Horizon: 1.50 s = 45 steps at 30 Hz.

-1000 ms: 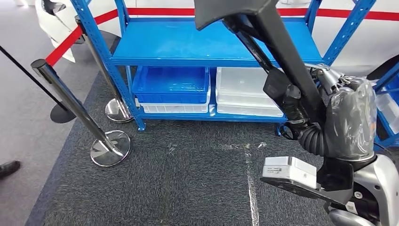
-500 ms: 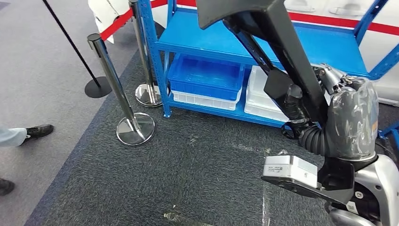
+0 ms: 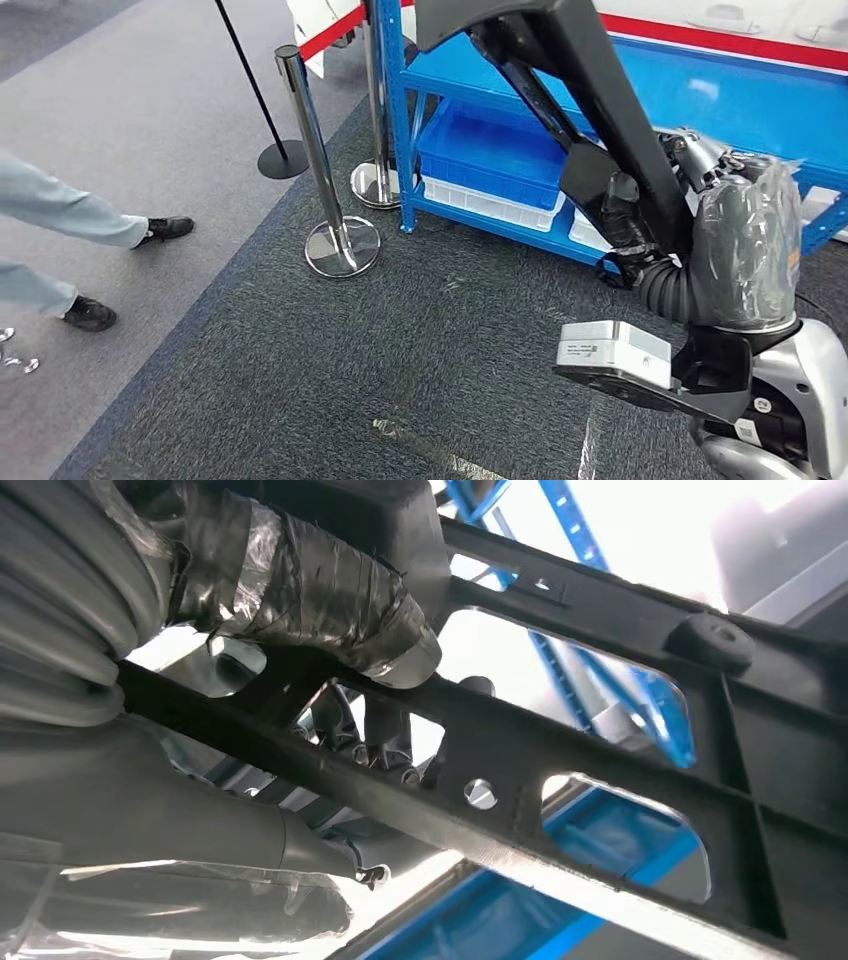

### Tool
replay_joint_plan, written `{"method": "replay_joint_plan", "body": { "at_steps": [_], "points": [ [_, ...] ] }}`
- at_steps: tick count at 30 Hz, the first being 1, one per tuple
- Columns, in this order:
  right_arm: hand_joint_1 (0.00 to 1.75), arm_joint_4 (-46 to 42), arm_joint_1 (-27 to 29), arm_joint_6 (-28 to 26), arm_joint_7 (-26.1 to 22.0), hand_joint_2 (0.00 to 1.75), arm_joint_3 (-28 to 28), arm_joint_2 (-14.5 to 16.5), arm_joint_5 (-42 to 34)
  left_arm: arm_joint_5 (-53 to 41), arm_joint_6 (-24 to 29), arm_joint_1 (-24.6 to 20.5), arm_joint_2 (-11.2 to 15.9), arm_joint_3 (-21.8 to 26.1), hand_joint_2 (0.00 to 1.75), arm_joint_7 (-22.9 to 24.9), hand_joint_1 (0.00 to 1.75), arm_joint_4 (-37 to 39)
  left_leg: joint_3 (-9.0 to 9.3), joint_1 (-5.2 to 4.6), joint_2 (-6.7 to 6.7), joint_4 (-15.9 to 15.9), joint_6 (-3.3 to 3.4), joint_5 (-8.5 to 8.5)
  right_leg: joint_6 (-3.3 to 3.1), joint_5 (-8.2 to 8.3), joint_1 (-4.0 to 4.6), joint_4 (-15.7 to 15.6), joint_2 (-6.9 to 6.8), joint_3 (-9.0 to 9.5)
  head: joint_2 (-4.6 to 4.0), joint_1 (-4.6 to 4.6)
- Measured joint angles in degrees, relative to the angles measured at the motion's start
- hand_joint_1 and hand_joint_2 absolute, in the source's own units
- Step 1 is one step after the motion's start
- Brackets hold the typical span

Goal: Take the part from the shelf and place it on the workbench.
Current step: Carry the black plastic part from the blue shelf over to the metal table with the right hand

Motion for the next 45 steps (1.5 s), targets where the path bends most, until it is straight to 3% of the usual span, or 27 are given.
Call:
{"method": "replay_joint_plan", "body": {
  "at_steps": [1,2,4,5,7,9,10,11,12,15,16,17,19,22,24,26,28,30,31,32,34,36,38,39,41,43,45],
  "points": [
    [1.75,0.01,-0.01,0.00,-0.01,1.75,0.01,0.00,-0.01,0.00,0.01,-0.06,-0.04,0.00,1.75,-0.02,0.00,0.00,-0.31,0.27,0.40,3.39,-0.36,-1.29,0.04,0.62,0.03,0.05,-0.82,-0.85,0.00,-0.01],
    [1.75,0.02,-0.01,0.01,-0.01,1.75,0.01,0.00,-0.01,0.00,0.01,-0.12,-0.06,0.00,1.75,-0.04,0.00,0.00,-0.07,0.52,0.60,5.70,-0.69,-1.03,0.15,1.23,0.03,0.11,-1.65,-1.75,0.00,-0.03],
    [1.75,0.04,-0.02,0.01,-0.01,1.75,0.02,0.00,-0.01,0.00,0.01,-0.22,-0.08,0.00,1.75,-0.05,0.00,0.00,2.97,0.91,1.16,5.28,-1.12,2.08,0.51,2.39,-0.01,0.27,-3.26,-3.48,0.00,-0.04],
    [1.75,0.04,-0.06,0.01,-0.01,1.75,0.02,0.00,-0.01,0.00,0.01,-0.30,-0.10,0.00,1.75,-0.05,0.00,0.00,6.00,1.02,2.14,2.33,-1.17,2.84,0.76,2.91,0.01,0.37,-4.00,-4.12,0.00,-0.05],
    [1.75,0.01,-0.24,-0.01,-0.01,1.75,-0.01,-0.01,-0.04,0.00,0.03,-0.57,-0.08,0.01,1.75,-0.06,0.00,-0.01,12.53,0.54,4.68,-5.92,-0.79,1.10,1.44,3.76,0.08,0.47,-5.46,-4.79,0.00,0.05],
    [1.75,-0.01,-0.52,0.01,-0.02,1.75,-0.03,0.01,-0.18,0.05,0.06,-0.60,-0.02,0.02,1.75,-0.07,0.00,-0.02,14.94,-0.25,5.34,-10.62,0.28,-0.58,2.28,4.62,0.03,0.13,-7.03,-4.71,0.01,0.04],
    [1.75,0.03,-0.64,0.04,-0.03,1.75,-0.02,0.02,-0.26,0.11,0.08,-0.50,0.02,0.03,1.75,-0.08,0.00,-0.01,14.51,-0.42,4.62,-10.99,1.00,-0.14,2.74,5.06,-0.01,-0.15,-7.82,-4.59,0.01,0.02],
    [1.75,0.07,-0.69,0.08,-0.02,1.75,-0.01,0.04,-0.32,0.19,0.08,-0.40,0.04,0.04,1.75,-0.08,0.00,0.00,14.09,-0.46,3.93,-11.29,1.57,0.55,3.17,4.88,-0.17,-0.14,-7.53,-4.61,0.01,-0.07],
    [1.75,0.11,-0.70,0.11,-0.02,1.75,-0.01,0.04,-0.36,0.27,0.08,-0.38,0.05,0.04,1.75,-0.08,0.00,0.01,13.68,-0.42,3.29,-11.50,2.17,1.28,3.44,3.73,-0.28,0.56,-6.19,-4.87,0.01,-0.12],
    [1.75,0.19,-0.63,0.15,-0.02,1.75,0.00,-0.03,-0.40,0.33,0.07,-0.44,0.03,0.04,1.75,-0.03,0.00,0.00,11.56,-0.45,1.64,-11.57,3.55,3.48,3.36,-4.19,-0.04,9.05,-0.12,-7.17,0.00,0.17],
    [1.75,0.22,-0.60,0.15,-0.02,1.75,0.00,-0.04,-0.40,0.33,0.06,-0.43,0.01,0.04,1.75,-0.02,0.00,0.00,10.62,-0.64,0.95,-11.42,3.77,4.14,3.21,-6.11,0.24,12.45,0.70,-7.82,0.00,0.25],
    [1.75,0.26,-0.58,0.15,-0.01,1.75,0.00,-0.04,-0.40,0.34,0.04,-0.42,-0.02,0.04,1.75,-0.01,0.00,0.00,9.63,-0.84,0.14,-11.24,3.90,4.78,3.03,-6.78,0.49,14.63,1.05,-7.82,0.00,0.28],
    [1.75,0.31,-0.60,0.15,-0.01,1.75,0.00,-0.04,-0.41,0.34,0.03,-0.42,-0.06,0.04,1.75,-0.03,0.00,0.00,7.69,-1.08,-1.62,-10.66,3.86,5.94,2.51,-4.85,0.87,12.82,1.39,-4.96,0.00,0.27],
    [1.75,0.33,-0.77,0.16,0.01,1.75,0.00,-0.05,-0.52,0.35,0.03,-0.42,-0.10,0.04,1.75,-0.03,0.00,0.00,5.33,-1.16,-3.99,-9.69,3.33,7.47,1.52,-2.89,1.11,2.70,4.60,1.96,0.00,0.28],
    [1.75,0.39,-0.92,0.17,0.03,1.75,0.01,-0.05,-0.73,0.35,0.03,-0.35,-0.13,0.04,1.75,-0.04,0.00,0.00,4.65,-1.16,-5.40,-9.68,2.74,8.59,1.22,-3.03,1.26,0.34,5.36,2.99,0.00,0.41],
    [1.75,0.48,-1.14,0.21,0.04,1.75,0.03,-0.05,-0.91,0.35,0.04,-0.02,-0.05,0.04,1.75,-0.06,0.00,0.02,4.27,-1.14,-6.45,-9.98,2.03,9.44,0.79,-2.05,1.10,-0.02,3.84,2.57,0.00,0.60],
    [1.75,0.56,-1.35,0.26,0.04,1.75,0.11,-0.01,-0.99,0.35,-0.01,0.18,-0.05,0.04,1.75,-0.08,0.00,0.03,3.14,-1.12,-4.70,-8.13,1.45,6.96,0.13,-0.76,0.75,-0.57,2.22,1.90,0.00,0.40],
    [1.75,0.59,-1.43,0.26,0.05,1.75,0.19,0.02,-1.01,0.35,-0.08,0.02,-0.17,0.04,1.75,-0.14,0.00,0.03,1.37,-0.60,-1.30,-2.02,0.79,1.26,-0.20,0.51,0.74,-0.74,0.65,0.67,0.00,0.08],
    [1.75,0.60,-1.46,0.25,0.05,1.75,0.22,0.02,-1.01,0.35,-0.08,-0.08,-0.21,0.04,1.75,-0.18,0.00,0.02,0.71,-0.23,-0.26,1.50,0.39,-0.86,-0.22,1.08,0.75,-0.69,-0.20,-0.08,0.00,0.00],
    [1.75,0.62,-1.45,0.25,0.06,1.75,0.27,0.02,-1.01,0.35,-0.08,-0.15,-0.23,0.04,1.75,-0.21,0.00,0.02,0.59,0.15,0.32,4.16,0.01,-1.66,-0.10,1.62,0.75,-0.61,-1.05,-0.88,0.00,-0.02],
    [1.75,0.67,-1.46,0.24,0.06,1.75,0.39,0.02,-1.01,0.35,-0.08,-0.26,-0.23,0.04,1.75,-0.23,0.00,0.02,2.81,0.79,0.96,4.53,-0.63,0.19,0.26,2.58,0.64,-0.37,-2.68,-2.49,0.00,-0.04],
    [1.75,0.66,-1.49,0.22,0.06,1.75,0.45,0.02,-1.01,0.35,-0.08,-0.44,-0.26,0.04,1.75,-0.23,0.00,0.01,8.48,1.11,2.88,-1.64,-1.16,1.54,0.89,3.44,0.55,-0.04,-4.13,-3.87,0.00,-0.09],
    [1.75,0.60,-1.54,0.16,0.08,1.75,0.42,0.02,-1.02,0.35,-0.05,-0.59,-0.24,0.04,1.75,-0.26,0.00,-0.02,12.77,0.55,4.64,-7.98,-0.63,0.66,1.77,4.17,0.51,0.13,-5.51,-4.42,0.01,0.12],
    [1.75,0.56,-1.53,0.12,0.08,1.75,0.41,0.02,-1.02,0.36,-0.03,-0.57,-0.21,0.05,1.75,-0.27,0.00,-0.03,13.33,0.05,4.81,-9.58,-0.06,0.15,2.25,4.56,0.43,0.00,-6.25,-4.39,0.01,0.13],
    [1.75,0.55,-1.42,0.09,0.07,1.75,0.43,0.02,-1.02,0.38,0.03,-0.34,-0.10,0.07,1.75,-0.29,0.00,-0.01,12.63,-0.42,3.52,-10.37,1.41,1.09,3.20,5.12,0.07,-0.28,-7.23,-4.25,0.01,0.13],
    [1.75,0.60,-1.18,0.10,0.06,1.75,0.46,-0.01,-1.03,0.41,0.05,-0.20,-0.03,0.09,1.75,-0.28,0.00,0.01,11.88,-0.42,2.43,-10.83,2.65,2.49,3.70,2.58,-0.23,1.41,-4.70,-4.94,0.00,0.16],
    [1.75,0.62,-0.96,0.12,0.07,1.75,0.46,-0.06,-1.03,0.54,0.06,-0.22,-0.02,0.09,1.75,-0.34,0.00,0.02,10.52,-0.52,1.45,-11.00,3.53,3.96,3.54,-3.22,0.04,7.13,-0.65,-6.60,0.00,0.50]
  ]
}}
